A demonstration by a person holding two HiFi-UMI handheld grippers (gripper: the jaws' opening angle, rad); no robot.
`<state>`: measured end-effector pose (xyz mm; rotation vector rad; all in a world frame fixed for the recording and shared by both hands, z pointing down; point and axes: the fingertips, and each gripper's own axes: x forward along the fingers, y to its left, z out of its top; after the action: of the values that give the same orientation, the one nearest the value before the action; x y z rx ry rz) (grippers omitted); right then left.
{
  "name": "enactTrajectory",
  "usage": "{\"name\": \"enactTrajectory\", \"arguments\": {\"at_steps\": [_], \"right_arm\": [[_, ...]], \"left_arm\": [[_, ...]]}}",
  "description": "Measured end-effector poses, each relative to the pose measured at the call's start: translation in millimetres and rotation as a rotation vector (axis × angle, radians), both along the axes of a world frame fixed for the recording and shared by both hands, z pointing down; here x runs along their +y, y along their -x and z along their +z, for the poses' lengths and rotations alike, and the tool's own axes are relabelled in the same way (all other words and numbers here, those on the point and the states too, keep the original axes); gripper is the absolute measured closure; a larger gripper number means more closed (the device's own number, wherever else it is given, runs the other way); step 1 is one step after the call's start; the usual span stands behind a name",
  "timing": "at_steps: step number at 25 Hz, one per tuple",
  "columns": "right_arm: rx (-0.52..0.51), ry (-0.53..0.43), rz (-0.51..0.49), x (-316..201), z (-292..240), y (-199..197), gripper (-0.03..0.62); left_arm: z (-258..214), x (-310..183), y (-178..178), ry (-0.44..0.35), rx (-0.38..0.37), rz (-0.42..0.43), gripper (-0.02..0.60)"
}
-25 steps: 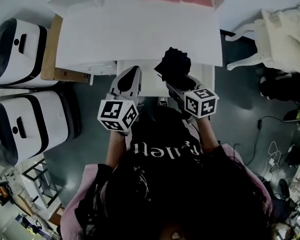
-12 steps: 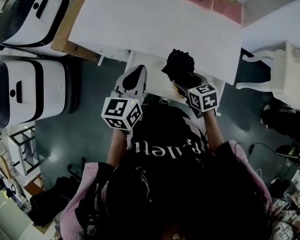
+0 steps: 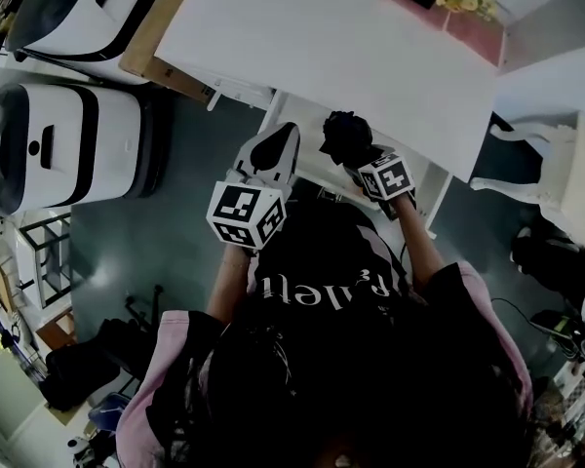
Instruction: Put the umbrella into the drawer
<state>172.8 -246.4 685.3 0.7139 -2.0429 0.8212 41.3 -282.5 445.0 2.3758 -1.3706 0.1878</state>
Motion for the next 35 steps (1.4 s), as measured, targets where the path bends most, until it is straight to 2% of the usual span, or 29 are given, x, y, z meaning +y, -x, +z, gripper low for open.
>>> {"name": "enactTrajectory", "arguments": {"at_steps": [7,16,22,28,35], "right_arm": [[0.072,0.106,-0.003,6,55,-2,0.309],[0.182,0.145,0.083,2,107,-27,0.309],[0.150,0.164,0.158,-4,118,-37,0.307],[0.090,0.124,0.223,-9,122,-47,0.307],[0.128,0.080,0.221,-7,115,-52,0.306]], "left_arm": [[2,0,3,0.014,-0.012,-0.004,0.566],[12,0,0,0.046,-0.025,0.003,0.566],[16,-2,-5,0.062,-0.020,0.004,0.566],[19,-1,-13,0.065,-0.016,0.021,0.566],[17,4,-14,0.059,-0.017,0.022,0.566]]}}
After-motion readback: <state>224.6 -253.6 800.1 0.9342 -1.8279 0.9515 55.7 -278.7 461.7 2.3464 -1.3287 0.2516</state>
